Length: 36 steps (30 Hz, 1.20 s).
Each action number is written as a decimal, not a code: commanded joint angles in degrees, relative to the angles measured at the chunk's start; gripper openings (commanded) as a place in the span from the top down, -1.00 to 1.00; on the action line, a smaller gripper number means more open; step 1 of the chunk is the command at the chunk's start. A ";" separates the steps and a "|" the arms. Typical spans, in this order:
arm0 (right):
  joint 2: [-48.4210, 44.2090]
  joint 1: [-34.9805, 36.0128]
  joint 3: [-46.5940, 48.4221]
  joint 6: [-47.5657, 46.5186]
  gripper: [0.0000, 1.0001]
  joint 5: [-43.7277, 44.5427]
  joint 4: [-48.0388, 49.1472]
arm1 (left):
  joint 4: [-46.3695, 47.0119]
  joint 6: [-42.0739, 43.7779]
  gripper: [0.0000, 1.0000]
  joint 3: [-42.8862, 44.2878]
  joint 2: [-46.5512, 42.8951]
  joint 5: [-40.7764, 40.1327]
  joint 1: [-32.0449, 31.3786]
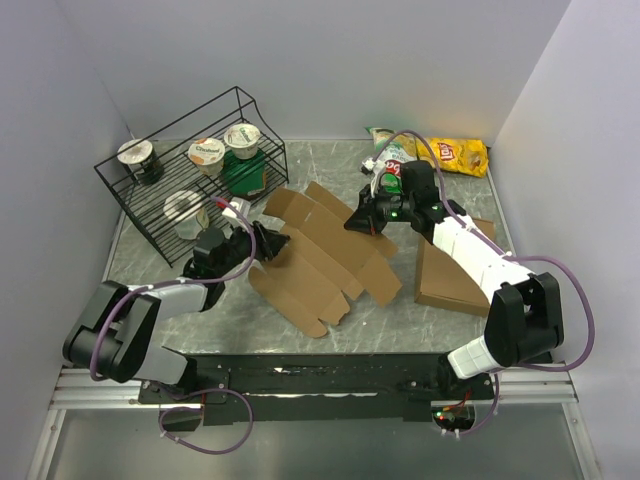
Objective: Fold the paper box
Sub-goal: Fold the paper box at the center of the board.
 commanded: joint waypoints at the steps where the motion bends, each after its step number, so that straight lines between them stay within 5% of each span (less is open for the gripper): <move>1: 0.39 -0.49 2.55 -0.22 1.00 -2.03 2.65 | 0.80 2.15 -0.13 2.32 0.72 -1.67 -0.50; 14: 1.09 -0.49 3.34 -0.67 1.00 -2.73 1.78 | 1.05 2.86 -0.31 2.49 1.51 -4.85 -0.67; 21: 1.97 -0.57 3.43 -0.14 1.00 -3.08 2.48 | 6.77 -1.10 0.16 2.32 5.02 0.70 -0.94; 27: 1.71 -0.57 3.61 -0.22 1.00 -1.51 2.30 | 5.11 0.74 0.45 2.32 4.68 -3.68 -3.92; 36: 1.88 -0.48 3.34 1.00 1.00 1.57 2.83 | 2.04 4.25 0.64 2.32 3.45 -10.63 -10.07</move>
